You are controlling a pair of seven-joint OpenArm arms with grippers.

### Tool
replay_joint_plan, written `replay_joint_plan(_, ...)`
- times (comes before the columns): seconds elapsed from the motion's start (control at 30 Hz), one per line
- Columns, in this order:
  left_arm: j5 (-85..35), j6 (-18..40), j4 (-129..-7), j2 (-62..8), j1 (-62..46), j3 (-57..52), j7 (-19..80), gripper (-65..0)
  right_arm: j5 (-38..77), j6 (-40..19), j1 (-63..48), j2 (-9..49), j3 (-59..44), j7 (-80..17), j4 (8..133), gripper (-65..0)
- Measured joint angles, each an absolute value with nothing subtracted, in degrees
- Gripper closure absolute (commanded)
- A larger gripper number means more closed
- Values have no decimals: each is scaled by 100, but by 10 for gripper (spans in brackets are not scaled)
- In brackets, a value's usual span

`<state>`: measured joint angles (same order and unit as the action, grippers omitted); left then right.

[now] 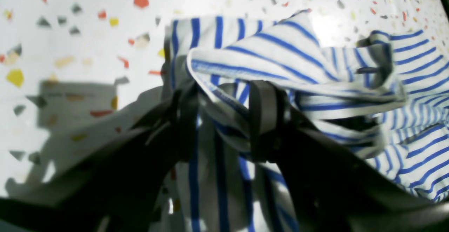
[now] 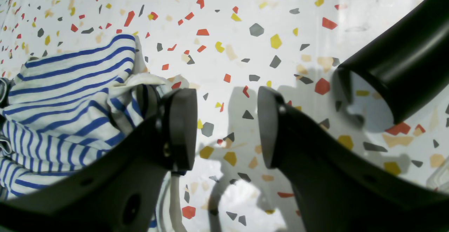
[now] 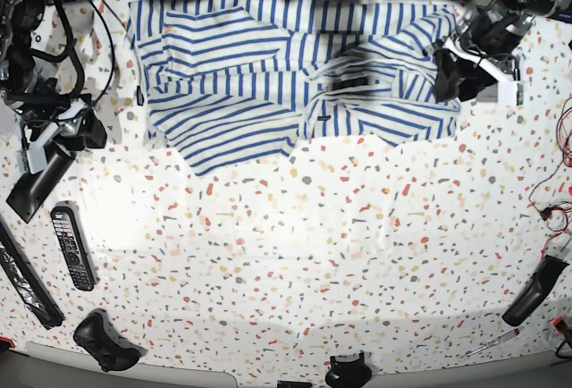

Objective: Layout the t-shirt on the table in an organized manner, then fold the t-shirt properly
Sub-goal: 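Fold the grasped end toward the shirt's middle with the left gripper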

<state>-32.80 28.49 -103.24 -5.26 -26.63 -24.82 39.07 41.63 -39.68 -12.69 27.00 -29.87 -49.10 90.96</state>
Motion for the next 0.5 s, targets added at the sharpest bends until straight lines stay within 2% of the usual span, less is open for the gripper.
replay_joint_plan(0.07,-3277,2847,-10169,-526,-2648,-2482,3924,-199,4165,-3968,-1269,2700,-2987,-4912,9096,-269)
replay_joint_plan(0.1,-3277,2845,-10147,-526,-2646,-2482,3922,-152,4163,-3968,-1269,2700,-2987,-4917,9098,-269)
replay_joint_plan(0.17,-3411,2851,-10151,-528,-2644,-2482,3916,-12,4165,-3968,-1269,2700,-2987,-4915,9098,-269)
replay_joint_plan(0.27,-3837,3369,-10210,-528,-2650,-2482,3959,0,4163,-3968,-1269,2700,-2987,-4917,9096,-269)
replay_joint_plan(0.37,-4646,3948,-10468,-528,-2716,-2484,4486,0,4160,-3968,-1269,2700,-2987,-4919,9098,-269)
replay_joint_plan(0.5,-5680,3946,-10683,-528,-2744,-2486,5988,0,4160,-3968,-1269,2700,-2987,-4917,9096,-269)
